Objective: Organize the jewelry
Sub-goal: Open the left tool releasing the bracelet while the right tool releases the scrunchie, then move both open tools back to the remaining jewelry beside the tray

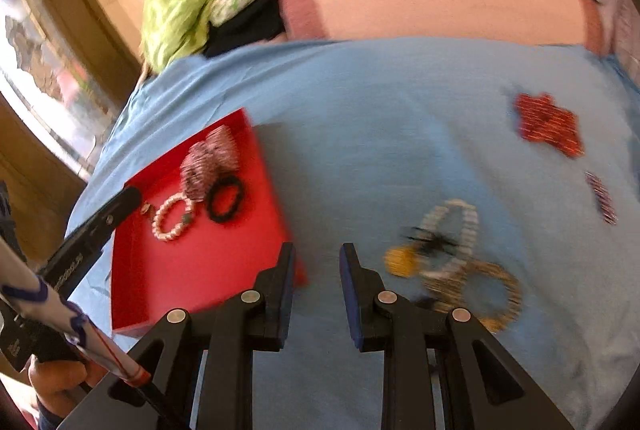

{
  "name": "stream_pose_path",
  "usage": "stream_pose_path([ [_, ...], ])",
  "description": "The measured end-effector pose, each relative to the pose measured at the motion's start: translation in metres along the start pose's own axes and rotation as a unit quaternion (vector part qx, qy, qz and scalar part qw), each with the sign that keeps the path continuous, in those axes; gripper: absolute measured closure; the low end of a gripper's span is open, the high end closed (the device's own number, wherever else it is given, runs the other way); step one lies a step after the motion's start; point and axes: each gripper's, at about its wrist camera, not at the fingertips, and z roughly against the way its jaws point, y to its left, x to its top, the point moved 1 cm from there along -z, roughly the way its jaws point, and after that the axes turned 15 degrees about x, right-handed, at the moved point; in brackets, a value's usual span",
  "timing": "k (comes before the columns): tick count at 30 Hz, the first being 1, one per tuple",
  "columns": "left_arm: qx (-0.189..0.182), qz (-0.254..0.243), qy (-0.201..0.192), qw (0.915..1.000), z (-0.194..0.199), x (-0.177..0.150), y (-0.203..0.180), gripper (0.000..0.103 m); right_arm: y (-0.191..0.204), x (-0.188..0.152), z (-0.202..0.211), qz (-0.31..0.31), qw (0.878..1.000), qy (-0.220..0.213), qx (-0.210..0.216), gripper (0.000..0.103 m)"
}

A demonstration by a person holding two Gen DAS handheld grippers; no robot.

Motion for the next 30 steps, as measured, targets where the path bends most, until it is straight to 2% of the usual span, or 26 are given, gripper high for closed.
stream_pose_path([
  [5, -0.061, -0.027, 0.033, 0.9972, 0.016, -0.031, -0.036, 0.078, -0.067, -0.014, 0.040, -0.053, 0.998, -0.032, -0.033, 0.079],
  [7, -0.074, -0.052, 0.049, 0.9947, 0.014, -0.043, -0.054, 0.078, -0.094, -0.020, 0.043, -0.082, 0.996, -0.022, -0.036, 0.079],
  [11, -0.087, -0.089, 0.069, 0.9898, 0.005, -0.056, -0.082, 0.078, -0.122, -0.025, 0.035, -0.110, 0.993, 0.004, -0.039, 0.079],
  [16, -0.104, -0.101, 0.088, 0.9856, -0.007, -0.062, -0.105, 0.078, -0.119, -0.020, 0.021, -0.096, 0.995, 0.013, -0.030, 0.079],
  [20, -0.117, -0.110, 0.104, 0.9815, -0.015, -0.069, -0.119, 0.078, -0.108, -0.019, 0.004, -0.057, 0.996, 0.036, -0.049, 0.080],
  [21, -0.120, -0.112, 0.108, 0.9805, -0.017, -0.070, -0.122, 0.078, -0.103, -0.020, 0.002, -0.039, 0.996, 0.041, -0.064, 0.090],
  [23, -0.127, -0.115, 0.114, 0.9786, -0.021, -0.072, -0.127, 0.078, -0.100, -0.020, 0.006, -0.025, 0.996, 0.040, -0.075, 0.093],
  [25, -0.134, -0.120, 0.120, 0.9764, -0.023, -0.074, -0.132, 0.078, -0.100, -0.018, 0.019, -0.036, 0.997, 0.019, -0.068, 0.094],
  [26, -0.136, -0.123, 0.122, 0.9754, -0.025, -0.076, -0.136, 0.078, -0.100, -0.017, 0.027, -0.037, 0.997, 0.005, -0.070, 0.097],
  [28, -0.136, -0.130, 0.124, 0.9742, -0.029, -0.077, -0.143, 0.078, -0.096, -0.013, 0.046, -0.023, 0.995, -0.035, -0.096, 0.097],
  [30, -0.135, -0.137, 0.129, 0.9727, -0.035, -0.079, -0.152, 0.078, -0.094, -0.012, 0.060, -0.020, 0.993, -0.064, -0.093, 0.097],
])
